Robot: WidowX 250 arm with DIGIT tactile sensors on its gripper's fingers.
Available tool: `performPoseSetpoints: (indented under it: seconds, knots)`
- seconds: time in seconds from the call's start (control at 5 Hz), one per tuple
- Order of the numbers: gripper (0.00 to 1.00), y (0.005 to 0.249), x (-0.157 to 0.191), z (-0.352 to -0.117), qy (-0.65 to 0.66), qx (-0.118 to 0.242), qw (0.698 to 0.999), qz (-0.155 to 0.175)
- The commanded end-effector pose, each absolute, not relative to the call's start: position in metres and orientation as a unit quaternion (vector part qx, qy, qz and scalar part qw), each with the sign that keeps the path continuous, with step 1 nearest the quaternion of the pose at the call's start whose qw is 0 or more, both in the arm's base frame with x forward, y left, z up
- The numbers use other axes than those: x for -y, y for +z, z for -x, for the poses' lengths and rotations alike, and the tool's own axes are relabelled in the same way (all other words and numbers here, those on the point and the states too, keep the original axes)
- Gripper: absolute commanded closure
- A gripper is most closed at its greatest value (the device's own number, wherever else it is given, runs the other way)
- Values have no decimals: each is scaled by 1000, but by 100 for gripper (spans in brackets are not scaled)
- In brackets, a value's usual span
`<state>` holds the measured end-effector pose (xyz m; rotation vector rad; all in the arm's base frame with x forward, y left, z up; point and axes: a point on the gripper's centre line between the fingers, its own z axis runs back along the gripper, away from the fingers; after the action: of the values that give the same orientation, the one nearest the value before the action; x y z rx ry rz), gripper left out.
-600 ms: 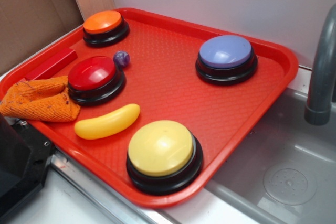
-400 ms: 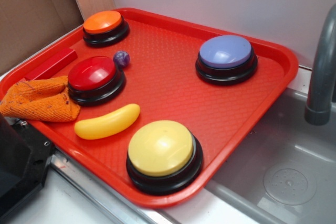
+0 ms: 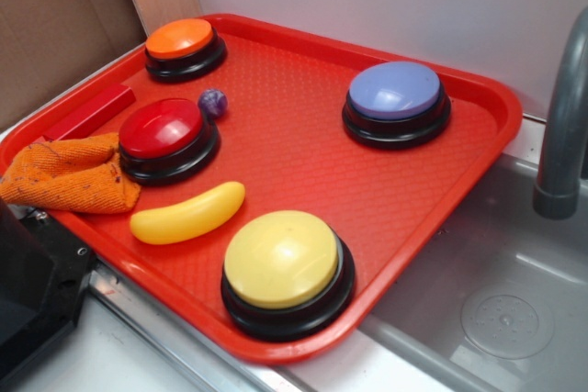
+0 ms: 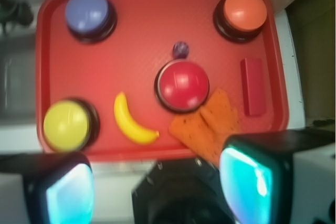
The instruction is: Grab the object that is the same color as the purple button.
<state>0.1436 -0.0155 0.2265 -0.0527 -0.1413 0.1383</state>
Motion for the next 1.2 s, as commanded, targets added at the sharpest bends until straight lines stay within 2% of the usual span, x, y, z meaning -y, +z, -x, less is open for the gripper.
performPoseSetpoints:
  seconds: [0.0,0.2,0.4,0.6,1.0]
  knots:
    - [0,193,-1,-179,146,89,985,21]
    - [0,161,-18,-201,176,90,980,14]
    - [0,136,-29,-220,174,111,978,33]
    - [0,116,-33,-234,190,116,975,30]
    - [0,81,-40,-254,184,86,978,37]
